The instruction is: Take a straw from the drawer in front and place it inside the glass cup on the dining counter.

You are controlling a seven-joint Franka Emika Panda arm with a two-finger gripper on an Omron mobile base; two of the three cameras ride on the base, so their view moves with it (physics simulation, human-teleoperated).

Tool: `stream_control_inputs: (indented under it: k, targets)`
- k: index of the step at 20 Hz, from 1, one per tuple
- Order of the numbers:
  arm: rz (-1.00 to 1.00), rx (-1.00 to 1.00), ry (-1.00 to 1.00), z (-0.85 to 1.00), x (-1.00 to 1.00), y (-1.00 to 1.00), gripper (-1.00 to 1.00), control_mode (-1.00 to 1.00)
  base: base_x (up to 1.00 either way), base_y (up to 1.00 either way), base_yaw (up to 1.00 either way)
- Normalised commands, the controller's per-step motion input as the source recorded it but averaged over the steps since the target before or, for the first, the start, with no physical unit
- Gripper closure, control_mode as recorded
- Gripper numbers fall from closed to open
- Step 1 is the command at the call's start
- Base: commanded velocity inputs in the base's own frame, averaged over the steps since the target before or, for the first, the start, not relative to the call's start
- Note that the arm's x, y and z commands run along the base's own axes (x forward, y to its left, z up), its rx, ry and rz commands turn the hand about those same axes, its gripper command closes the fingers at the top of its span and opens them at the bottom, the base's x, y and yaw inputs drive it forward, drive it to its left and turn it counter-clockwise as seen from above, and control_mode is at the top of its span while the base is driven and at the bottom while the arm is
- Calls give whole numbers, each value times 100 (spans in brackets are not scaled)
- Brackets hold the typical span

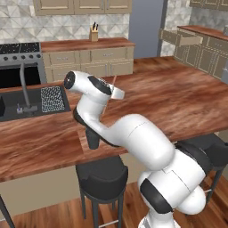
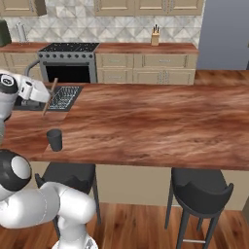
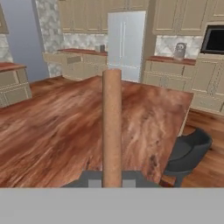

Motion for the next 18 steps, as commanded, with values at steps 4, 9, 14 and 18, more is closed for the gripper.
stream_control_inputs:
  k: [4, 9, 14, 18]
  targets:
    - [8, 10, 9, -46, 11, 0, 100, -100, 0, 0, 0]
    - [8, 0, 3, -70, 24, 0, 100, -100, 0, 0, 0]
    - [10, 0, 1, -55, 26, 0, 100, -100, 0, 0, 0]
    - [15, 0, 6, -40, 51, 0, 100, -100, 0, 0, 0]
